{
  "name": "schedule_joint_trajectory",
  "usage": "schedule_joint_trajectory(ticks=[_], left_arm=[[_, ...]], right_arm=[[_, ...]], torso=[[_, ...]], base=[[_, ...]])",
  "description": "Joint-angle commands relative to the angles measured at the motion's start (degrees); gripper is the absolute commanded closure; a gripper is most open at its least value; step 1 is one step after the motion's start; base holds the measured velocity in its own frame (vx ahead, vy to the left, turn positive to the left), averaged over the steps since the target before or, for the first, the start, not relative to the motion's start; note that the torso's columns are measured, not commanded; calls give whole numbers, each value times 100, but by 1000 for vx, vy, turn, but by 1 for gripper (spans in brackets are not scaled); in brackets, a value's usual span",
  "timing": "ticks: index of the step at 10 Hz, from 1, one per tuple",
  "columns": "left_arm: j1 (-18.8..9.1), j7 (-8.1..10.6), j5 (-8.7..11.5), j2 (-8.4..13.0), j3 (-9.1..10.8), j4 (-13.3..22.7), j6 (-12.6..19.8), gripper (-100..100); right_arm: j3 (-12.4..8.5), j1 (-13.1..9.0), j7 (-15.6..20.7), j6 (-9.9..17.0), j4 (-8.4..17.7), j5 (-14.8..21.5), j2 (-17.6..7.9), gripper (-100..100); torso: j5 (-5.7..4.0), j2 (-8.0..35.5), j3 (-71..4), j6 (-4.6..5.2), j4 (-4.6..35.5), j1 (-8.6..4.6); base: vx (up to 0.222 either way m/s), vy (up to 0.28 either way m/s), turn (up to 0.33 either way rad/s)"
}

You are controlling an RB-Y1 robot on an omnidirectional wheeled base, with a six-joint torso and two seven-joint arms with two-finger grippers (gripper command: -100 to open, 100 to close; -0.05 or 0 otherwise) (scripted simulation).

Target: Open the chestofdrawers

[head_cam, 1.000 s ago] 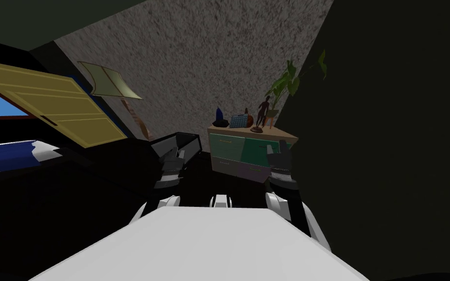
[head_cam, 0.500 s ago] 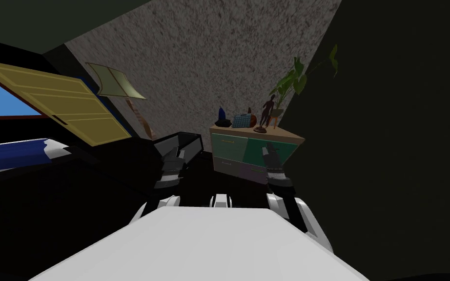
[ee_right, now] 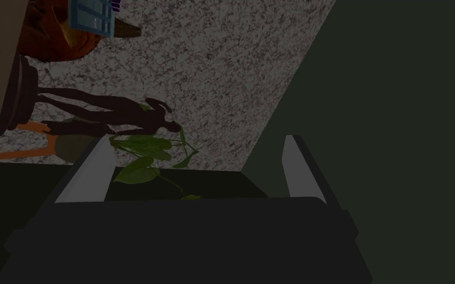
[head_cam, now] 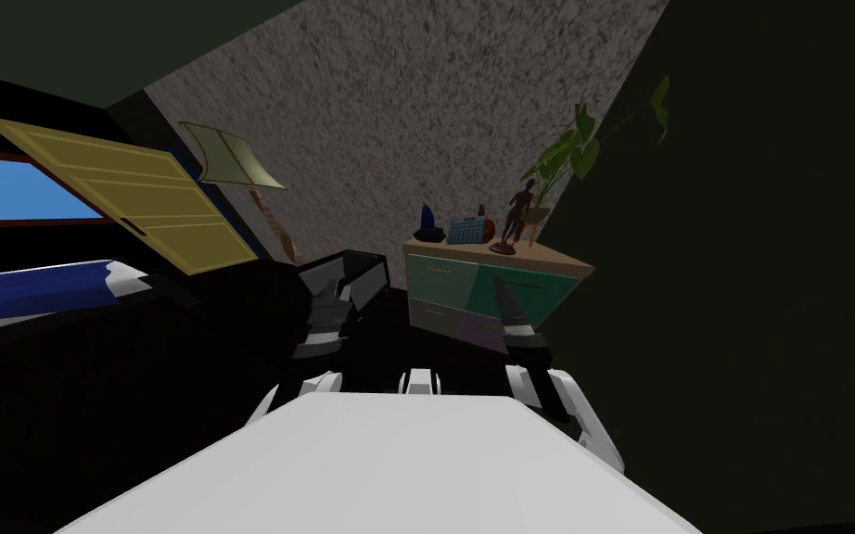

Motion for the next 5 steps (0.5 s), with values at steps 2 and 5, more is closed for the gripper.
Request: schedule_joint_trajectory(ticks=[2, 5], left_arm=[[0, 0, 0, 0, 0, 0, 0, 0], [0, 0, 0, 0, 0, 0, 0, 0]], right_arm=[[-5, -75, 257, 310, 190, 603, -53, -100], [-9, -125, 385, 461, 299, 1009, -70, -100]], torso=[[-1, 3, 2, -1, 1, -2], [-1, 2, 2, -2, 1, 2]], base=[[26, 43, 39], [22, 40, 39]])
